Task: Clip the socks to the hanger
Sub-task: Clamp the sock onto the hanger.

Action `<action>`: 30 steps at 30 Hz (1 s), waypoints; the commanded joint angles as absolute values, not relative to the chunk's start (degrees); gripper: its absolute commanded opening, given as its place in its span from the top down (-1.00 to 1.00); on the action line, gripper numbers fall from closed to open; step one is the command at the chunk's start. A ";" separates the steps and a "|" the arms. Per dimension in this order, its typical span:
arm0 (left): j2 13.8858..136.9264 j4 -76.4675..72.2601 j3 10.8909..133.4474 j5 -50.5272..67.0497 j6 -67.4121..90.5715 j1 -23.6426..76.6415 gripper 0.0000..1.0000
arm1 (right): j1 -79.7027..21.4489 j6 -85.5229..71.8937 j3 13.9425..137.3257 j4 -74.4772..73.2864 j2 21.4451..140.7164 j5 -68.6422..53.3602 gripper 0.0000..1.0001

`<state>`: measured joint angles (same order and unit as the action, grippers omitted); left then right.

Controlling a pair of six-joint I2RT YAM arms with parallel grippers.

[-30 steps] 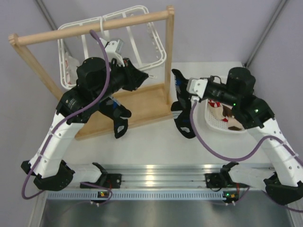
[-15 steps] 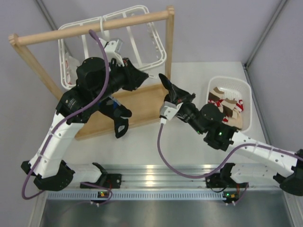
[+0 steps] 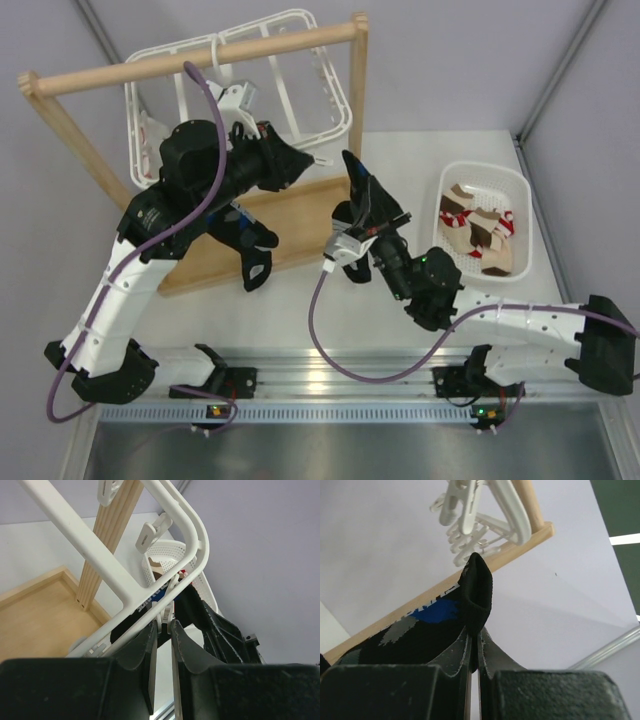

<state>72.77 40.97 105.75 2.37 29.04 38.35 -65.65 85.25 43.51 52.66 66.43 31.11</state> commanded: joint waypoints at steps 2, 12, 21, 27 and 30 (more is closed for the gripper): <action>72.51 38.41 108.19 1.05 30.06 37.18 1.00 | -66.88 89.38 43.33 62.76 66.62 31.99 1.00; 71.37 36.39 106.96 5.27 31.73 37.00 1.00 | -66.88 90.17 47.37 58.89 69.87 33.93 1.00; 71.19 36.30 106.26 6.68 32.96 36.56 1.00 | -67.06 90.00 51.24 60.20 72.77 34.80 1.00; 71.28 36.12 106.52 6.85 33.05 36.30 1.00 | -68.02 89.74 51.15 60.03 72.77 34.19 1.00; 71.28 35.77 106.52 6.94 33.14 36.21 1.00 | -68.29 89.47 51.50 59.85 73.04 34.10 1.00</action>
